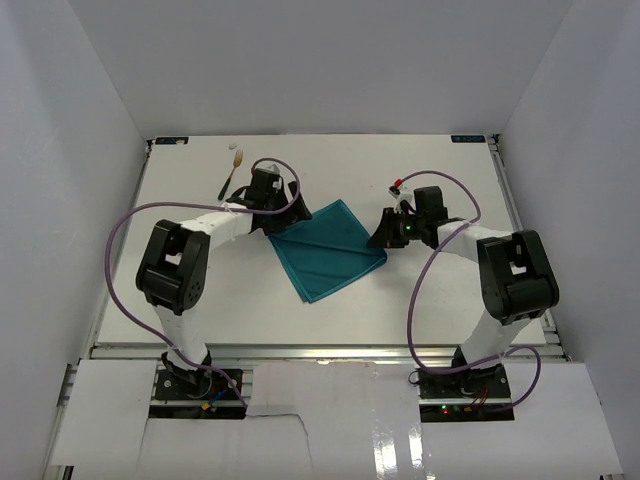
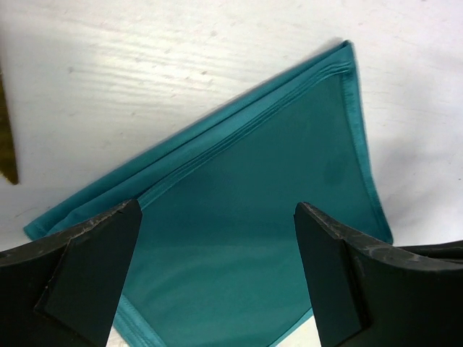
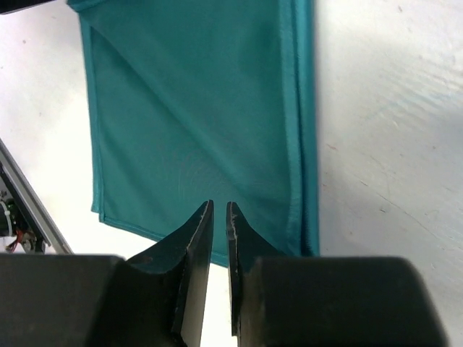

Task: Fold the napkin into a case and place the utensils inside
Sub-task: Smooth out the napkin at the center of the board.

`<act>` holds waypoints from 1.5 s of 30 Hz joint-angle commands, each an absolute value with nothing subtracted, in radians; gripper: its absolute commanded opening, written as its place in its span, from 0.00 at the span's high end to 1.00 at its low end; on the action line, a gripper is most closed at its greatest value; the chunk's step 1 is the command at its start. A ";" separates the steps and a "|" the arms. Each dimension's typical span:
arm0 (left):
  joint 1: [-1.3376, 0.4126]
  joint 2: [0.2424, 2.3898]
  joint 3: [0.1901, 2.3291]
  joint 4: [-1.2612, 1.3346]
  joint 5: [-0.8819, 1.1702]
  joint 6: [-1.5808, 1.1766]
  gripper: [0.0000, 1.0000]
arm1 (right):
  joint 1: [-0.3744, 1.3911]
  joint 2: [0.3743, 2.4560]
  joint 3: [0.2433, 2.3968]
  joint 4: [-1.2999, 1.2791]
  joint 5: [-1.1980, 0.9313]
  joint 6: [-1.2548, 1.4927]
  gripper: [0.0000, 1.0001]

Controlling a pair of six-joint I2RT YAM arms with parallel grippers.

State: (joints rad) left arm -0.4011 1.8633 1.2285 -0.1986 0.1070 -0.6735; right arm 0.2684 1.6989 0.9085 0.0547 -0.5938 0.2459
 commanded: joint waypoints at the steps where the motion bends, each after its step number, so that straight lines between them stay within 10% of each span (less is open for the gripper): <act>1: -0.364 1.859 1.192 -0.151 0.109 -0.667 0.02 | 0.242 1.741 0.882 0.163 -0.638 0.290 0.81; 21: -0.330 1.905 1.069 -0.137 0.130 -0.678 0.02 | 0.170 1.983 0.894 0.160 -0.571 0.287 0.82; 45: -0.466 1.709 1.146 -0.190 0.135 -0.658 0.02 | 0.264 1.713 0.948 0.060 -0.535 0.302 0.75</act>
